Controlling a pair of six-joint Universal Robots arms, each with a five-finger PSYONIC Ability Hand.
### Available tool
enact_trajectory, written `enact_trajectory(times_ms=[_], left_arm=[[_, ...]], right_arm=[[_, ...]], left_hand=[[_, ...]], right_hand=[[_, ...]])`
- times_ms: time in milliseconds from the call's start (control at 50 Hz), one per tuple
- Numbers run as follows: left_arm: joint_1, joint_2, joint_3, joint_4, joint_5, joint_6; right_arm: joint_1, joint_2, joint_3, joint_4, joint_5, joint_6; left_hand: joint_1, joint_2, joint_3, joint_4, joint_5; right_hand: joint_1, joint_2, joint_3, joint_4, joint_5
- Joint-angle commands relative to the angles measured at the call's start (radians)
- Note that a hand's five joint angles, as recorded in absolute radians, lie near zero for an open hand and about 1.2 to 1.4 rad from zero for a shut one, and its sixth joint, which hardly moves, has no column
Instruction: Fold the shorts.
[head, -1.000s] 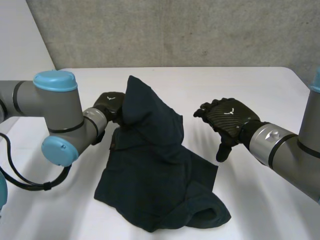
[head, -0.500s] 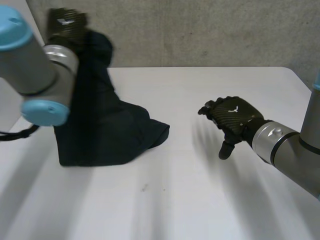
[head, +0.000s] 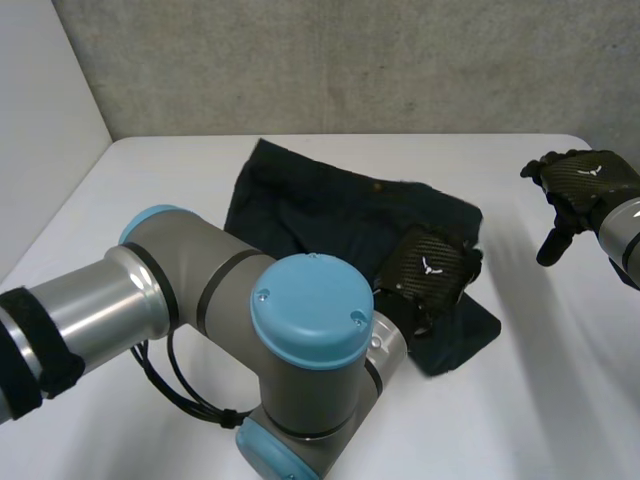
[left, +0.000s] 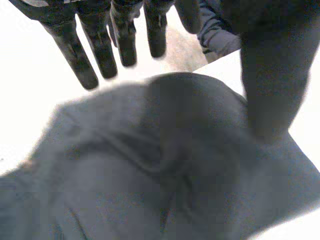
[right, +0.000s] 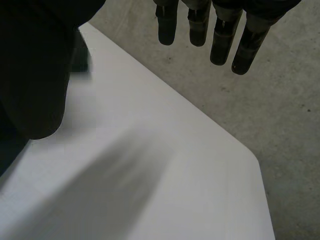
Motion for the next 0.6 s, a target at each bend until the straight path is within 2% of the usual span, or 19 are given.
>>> enact_trajectory(times_ms=[20,60,160,240,340,420,520,600], left_arm=[[0.096,0.135,-0.053,-0.115,-0.006,0.002],[0.15,0.207,-0.106,-0.139,-0.005,-0.005],[0.221,0.356,-0.244,-0.141,0.0,-0.011],[0.259,0.441,-0.342,-0.123,-0.011,-0.031],[0.261,0.476,-0.415,-0.114,-0.014,-0.139],[0.259,0.473,-0.428,-0.117,-0.022,-0.249],[0.256,0.412,-0.409,-0.115,-0.095,-0.346],[0.256,0.337,-0.36,-0.112,-0.182,-0.355]], right_arm=[[0.0,0.0,0.001,0.026,-0.078,0.001],[0.002,-0.003,-0.004,0.045,-0.134,-0.001],[0.002,-0.002,-0.033,0.07,-0.264,-0.025],[0.0,0.01,-0.03,0.061,-0.349,-0.143],[0.002,0.075,-0.04,0.03,-0.359,-0.349],[0.01,0.144,-0.076,-0.002,-0.342,-0.492],[0.005,0.275,-0.122,-0.01,-0.354,-0.578],[0.01,0.345,-0.157,-0.017,-0.379,-0.617]], left_hand=[[-0.086,-0.131,-0.153,-0.134,-0.129],[-0.086,-0.131,-0.153,-0.134,-0.129],[-0.086,-0.131,-0.153,-0.134,-0.129],[-0.074,-0.12,-0.141,-0.122,-0.118],[-0.068,-0.114,-0.135,-0.116,-0.112],[-0.065,-0.111,-0.132,-0.113,-0.109],[-0.065,-0.111,-0.132,-0.113,-0.109],[-0.065,-0.111,-0.132,-0.113,-0.109]], right_hand=[[0.028,-0.006,-0.033,-0.055,-0.053],[0.028,-0.006,-0.033,-0.055,-0.053],[0.028,-0.006,-0.033,-0.055,-0.053],[0.028,-0.006,-0.033,-0.055,-0.053],[0.028,-0.006,-0.033,-0.055,-0.053],[0.147,0.113,0.086,0.064,0.066],[0.203,0.169,0.141,0.12,0.122],[0.244,0.21,0.183,0.161,0.163]])
